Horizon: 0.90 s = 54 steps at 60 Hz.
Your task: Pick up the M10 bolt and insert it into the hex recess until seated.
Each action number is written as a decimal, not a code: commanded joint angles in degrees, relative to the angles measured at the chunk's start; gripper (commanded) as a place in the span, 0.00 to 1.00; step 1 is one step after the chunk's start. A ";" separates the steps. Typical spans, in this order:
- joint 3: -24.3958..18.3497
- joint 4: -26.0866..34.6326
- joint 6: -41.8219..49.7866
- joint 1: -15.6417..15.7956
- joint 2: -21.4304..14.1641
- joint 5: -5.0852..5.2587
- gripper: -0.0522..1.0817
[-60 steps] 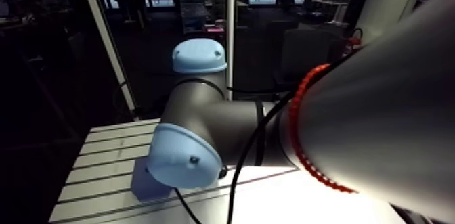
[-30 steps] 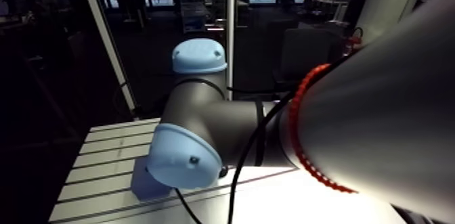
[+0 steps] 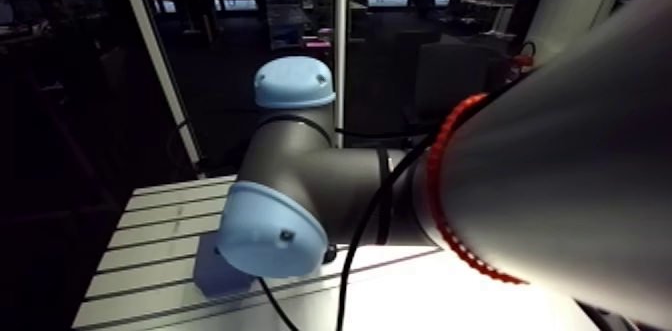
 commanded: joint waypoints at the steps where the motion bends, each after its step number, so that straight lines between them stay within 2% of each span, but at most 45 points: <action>1: -0.24 0.21 -0.02 0.00 -0.35 0.00 0.73; 16: -1.68 1.38 -0.10 0.00 -1.80 0.33 0.79; 26: -4.03 6.45 0.07 0.00 -3.36 0.70 0.83; 30: -5.76 10.25 0.16 0.07 -4.86 0.97 0.89; 39: -8.04 14.37 1.39 0.07 -6.14 1.23 0.97; 44: -11.28 19.95 6.07 0.00 -6.10 0.91 0.98; 46: -13.89 24.70 8.74 0.15 -6.08 0.81 0.99; 50: -15.29 26.84 9.66 0.32 -6.08 0.80 0.99; 52: -17.63 30.91 11.28 0.51 -6.16 0.72 0.99; 53: -17.63 30.91 11.28 0.51 -6.16 0.72 0.99; 54: -18.69 32.63 11.84 0.67 -6.17 0.41 0.99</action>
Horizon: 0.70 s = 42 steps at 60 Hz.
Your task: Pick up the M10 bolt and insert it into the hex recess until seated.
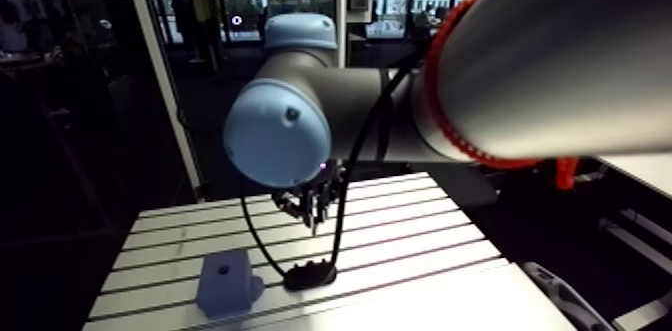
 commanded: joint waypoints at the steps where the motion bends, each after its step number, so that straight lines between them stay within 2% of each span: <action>1: -8.19 14.08 6.88 0.55 -0.45 -0.52 0.99; 3: -9.25 15.54 7.19 1.03 -0.45 -0.79 0.99; 5: -11.53 18.51 7.80 2.96 -0.21 -2.03 0.99; 7: -11.53 18.51 7.80 2.96 -0.21 -2.03 0.99; 8: -12.44 20.01 8.23 3.78 -0.11 -3.11 0.99; 9: -12.44 20.01 8.23 3.78 -0.11 -3.11 0.99; 10: -13.40 21.36 8.66 4.50 -0.02 -3.87 0.99; 11: -13.40 21.36 8.66 4.50 -0.02 -3.87 0.99; 13: -15.40 24.15 9.31 5.75 0.15 -4.59 0.99; 21: -18.81 29.69 9.45 8.14 0.83 -4.78 0.99; 31: -21.37 31.61 7.60 10.34 1.56 -4.81 0.99; 42: -23.73 36.32 6.59 13.60 2.54 -4.97 0.99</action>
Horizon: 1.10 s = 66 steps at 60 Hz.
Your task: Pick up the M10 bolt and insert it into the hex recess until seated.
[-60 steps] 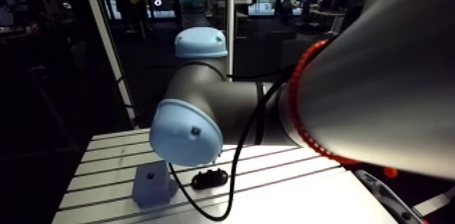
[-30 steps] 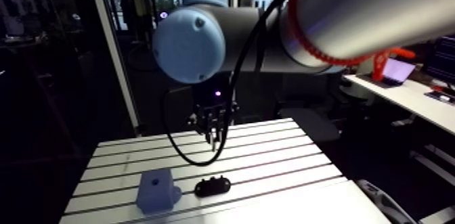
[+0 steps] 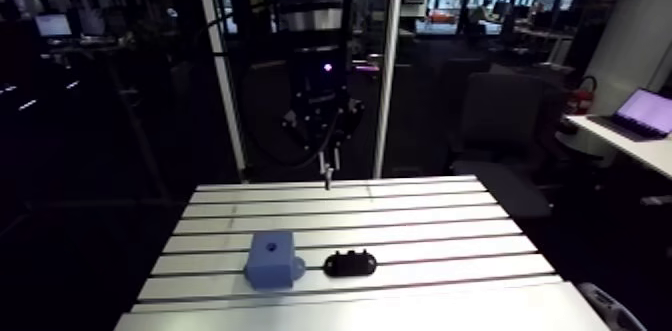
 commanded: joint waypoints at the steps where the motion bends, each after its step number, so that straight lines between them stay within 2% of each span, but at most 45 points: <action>1: -3.07 5.07 -0.90 3.70 1.01 -0.31 0.99; 10: -3.34 6.16 0.01 6.56 2.13 -0.80 0.99; 17: -4.49 8.34 0.88 9.04 3.33 -1.67 0.99; 21: -4.98 8.14 0.99 9.38 3.86 -2.03 1.00; 43: -6.27 2.37 1.65 9.93 5.45 -2.07 1.00; 52: -6.45 2.13 1.45 10.62 7.72 -2.14 1.00; 66: -6.02 0.42 1.69 11.75 8.47 -2.08 1.00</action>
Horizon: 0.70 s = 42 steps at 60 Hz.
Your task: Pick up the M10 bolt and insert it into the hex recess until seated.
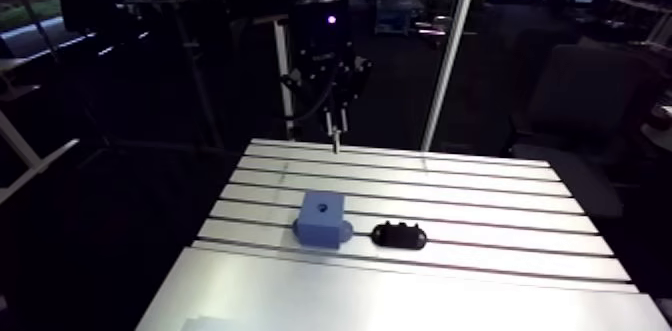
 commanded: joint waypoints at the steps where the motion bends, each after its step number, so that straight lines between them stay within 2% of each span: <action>1: 0.32 -1.84 0.10 1.12 1.10 0.05 1.00; 42: 2.62 -3.36 2.40 1.21 1.09 0.15 1.00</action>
